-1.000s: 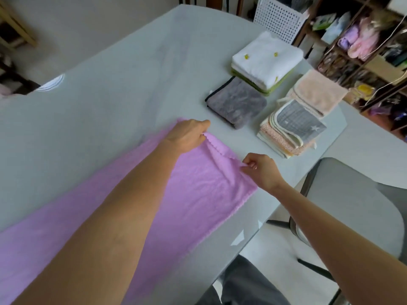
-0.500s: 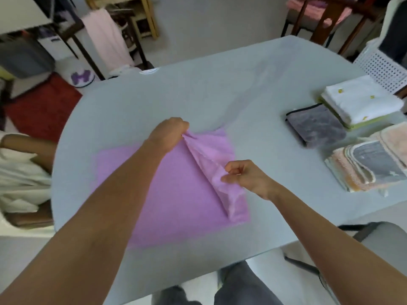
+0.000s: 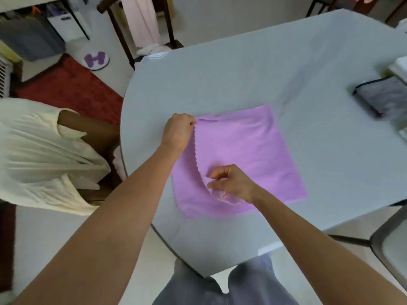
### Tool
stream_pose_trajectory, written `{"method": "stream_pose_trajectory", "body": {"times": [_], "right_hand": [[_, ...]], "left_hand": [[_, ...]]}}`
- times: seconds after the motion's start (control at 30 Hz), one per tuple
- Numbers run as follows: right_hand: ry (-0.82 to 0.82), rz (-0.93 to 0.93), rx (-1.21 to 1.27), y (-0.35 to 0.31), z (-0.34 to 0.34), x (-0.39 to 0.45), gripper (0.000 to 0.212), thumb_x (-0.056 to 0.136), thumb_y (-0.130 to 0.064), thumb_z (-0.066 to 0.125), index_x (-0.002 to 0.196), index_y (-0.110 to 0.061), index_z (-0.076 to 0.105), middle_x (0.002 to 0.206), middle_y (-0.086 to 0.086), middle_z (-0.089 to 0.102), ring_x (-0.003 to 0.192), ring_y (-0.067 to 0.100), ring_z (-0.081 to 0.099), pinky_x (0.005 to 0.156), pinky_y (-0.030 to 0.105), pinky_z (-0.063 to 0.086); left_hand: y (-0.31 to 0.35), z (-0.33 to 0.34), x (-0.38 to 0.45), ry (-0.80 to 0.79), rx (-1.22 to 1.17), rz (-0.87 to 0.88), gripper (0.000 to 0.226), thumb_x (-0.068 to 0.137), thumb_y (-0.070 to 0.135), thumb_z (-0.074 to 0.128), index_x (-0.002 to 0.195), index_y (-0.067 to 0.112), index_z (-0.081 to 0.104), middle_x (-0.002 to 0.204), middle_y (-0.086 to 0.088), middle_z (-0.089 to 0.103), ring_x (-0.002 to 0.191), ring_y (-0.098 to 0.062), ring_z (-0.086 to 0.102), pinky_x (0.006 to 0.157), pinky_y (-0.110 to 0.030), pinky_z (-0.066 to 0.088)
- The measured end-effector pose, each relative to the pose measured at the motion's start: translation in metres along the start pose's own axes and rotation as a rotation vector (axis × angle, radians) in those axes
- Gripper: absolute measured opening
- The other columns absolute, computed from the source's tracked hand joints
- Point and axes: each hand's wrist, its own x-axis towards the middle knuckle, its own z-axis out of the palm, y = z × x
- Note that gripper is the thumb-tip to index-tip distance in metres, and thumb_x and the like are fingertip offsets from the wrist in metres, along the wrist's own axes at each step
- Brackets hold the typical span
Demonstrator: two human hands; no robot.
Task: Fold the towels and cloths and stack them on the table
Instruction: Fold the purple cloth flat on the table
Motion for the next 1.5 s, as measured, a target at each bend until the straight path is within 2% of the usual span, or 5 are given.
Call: {"method": "stream_pose_trajectory", "body": {"times": [0.2,0.5,0.9,1.13,1.5], "right_hand": [[-0.131,0.100,-0.051,0.014,0.089,0.011,0.008,0.085,0.007,0.063,0.086,-0.001,0.063,0.067,0.008,0.055,0.039,0.003,0.054,0.043,0.016,0.046],[0.307,0.008,-0.471,-0.008,0.071,0.057,0.017,0.084,0.001,0.057,0.089,-0.007,0.072,0.085,0.012,0.070,0.066,0.015,0.064,0.057,0.017,0.048],[0.131,-0.438,-1.178,-0.055,0.037,0.187,0.042,0.063,0.009,0.058,0.102,-0.006,0.065,0.100,0.016,0.061,0.095,0.038,0.057,0.077,0.040,0.047],[0.033,-0.502,-1.007,-0.063,0.034,0.240,0.014,0.081,-0.007,0.066,0.094,-0.006,0.071,0.089,0.014,0.066,0.087,0.035,0.059,0.078,0.040,0.047],[-0.096,-0.208,-0.671,-0.076,0.040,0.273,0.004,0.083,-0.011,0.069,0.080,-0.010,0.068,0.083,0.004,0.063,0.077,0.017,0.057,0.073,0.028,0.046]], "left_hand": [[-0.085,0.003,-0.056,-0.197,0.067,-0.219,0.028,0.083,0.000,0.047,0.100,0.008,0.068,0.108,-0.020,0.066,0.102,-0.038,0.062,0.087,-0.041,0.049],[-0.107,-0.003,-0.036,-0.447,0.064,-0.317,0.038,0.092,0.016,0.051,0.129,0.010,0.055,0.135,-0.014,0.052,0.122,-0.033,0.051,0.098,-0.039,0.043],[-0.125,0.033,-0.013,-0.282,-0.197,-0.344,0.046,0.080,0.029,0.071,0.120,0.015,0.054,0.119,-0.005,0.050,0.108,-0.023,0.053,0.088,-0.038,0.047],[-0.131,0.051,0.007,0.071,-0.459,-0.579,0.002,0.082,0.008,0.067,0.083,0.008,0.068,0.093,-0.010,0.061,0.086,-0.025,0.059,0.076,-0.019,0.041],[-0.115,0.043,0.028,-0.001,-0.943,-0.937,0.025,0.086,0.019,0.066,0.062,0.011,0.063,0.059,-0.003,0.056,0.059,-0.018,0.050,0.056,-0.026,0.042]]}}
